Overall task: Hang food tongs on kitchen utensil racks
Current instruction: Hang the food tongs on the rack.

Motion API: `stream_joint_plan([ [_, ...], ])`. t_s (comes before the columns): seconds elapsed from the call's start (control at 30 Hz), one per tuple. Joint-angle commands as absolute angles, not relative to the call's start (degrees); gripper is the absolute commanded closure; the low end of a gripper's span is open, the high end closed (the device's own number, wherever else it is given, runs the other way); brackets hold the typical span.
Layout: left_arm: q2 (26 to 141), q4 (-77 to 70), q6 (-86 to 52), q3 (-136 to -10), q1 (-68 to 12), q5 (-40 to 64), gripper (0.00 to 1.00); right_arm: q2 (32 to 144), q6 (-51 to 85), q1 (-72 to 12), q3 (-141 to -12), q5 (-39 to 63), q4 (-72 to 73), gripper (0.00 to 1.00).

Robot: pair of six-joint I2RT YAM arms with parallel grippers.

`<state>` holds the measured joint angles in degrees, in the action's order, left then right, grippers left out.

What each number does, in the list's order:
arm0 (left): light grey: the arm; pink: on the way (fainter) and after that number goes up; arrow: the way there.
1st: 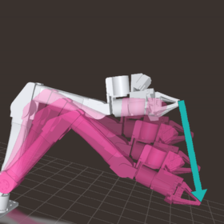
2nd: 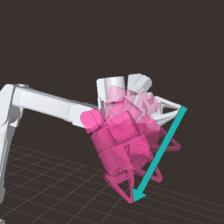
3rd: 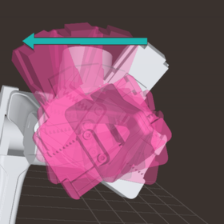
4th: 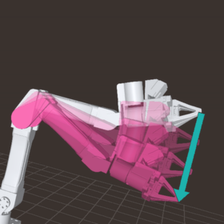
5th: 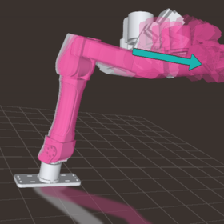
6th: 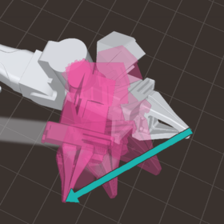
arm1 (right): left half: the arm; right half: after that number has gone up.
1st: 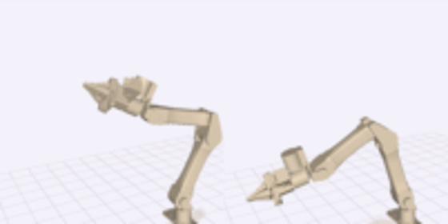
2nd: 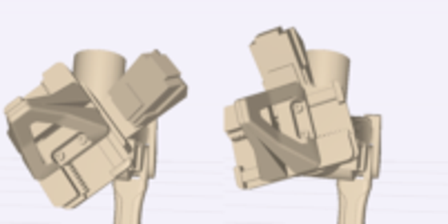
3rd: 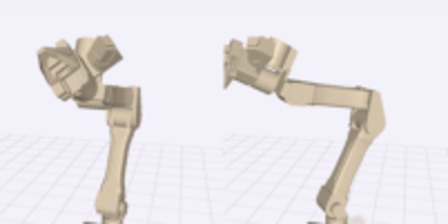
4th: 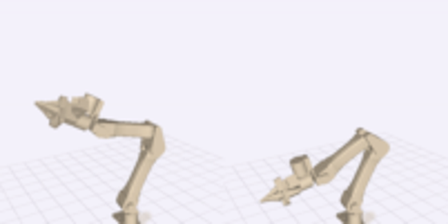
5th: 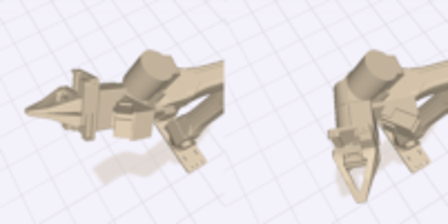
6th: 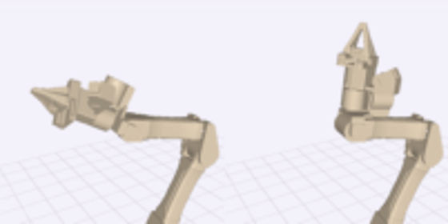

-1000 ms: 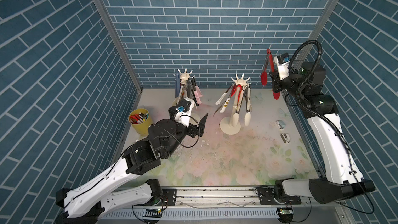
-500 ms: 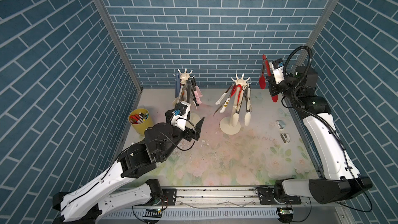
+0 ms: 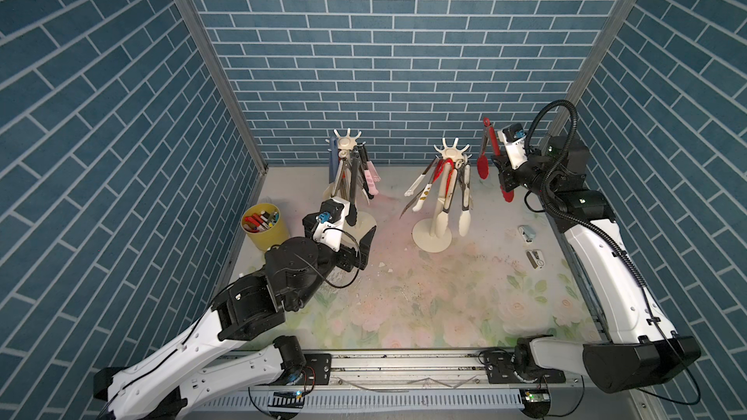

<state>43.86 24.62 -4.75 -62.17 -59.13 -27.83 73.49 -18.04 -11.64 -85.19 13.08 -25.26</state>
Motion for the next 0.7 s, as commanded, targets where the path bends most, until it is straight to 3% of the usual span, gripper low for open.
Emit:
stream_joint_plan([
  [0.0,43.3,25.9,-5.3,-61.5,-59.2,-28.9,0.01,71.4,-19.1,-11.5,-84.0,15.9,-21.8,1.0],
  [0.67,43.1,26.1,-5.9,-60.1,-59.2,-30.0,0.01,72.5,-22.1,-13.7,-81.0,11.7,-21.6,1.0],
])
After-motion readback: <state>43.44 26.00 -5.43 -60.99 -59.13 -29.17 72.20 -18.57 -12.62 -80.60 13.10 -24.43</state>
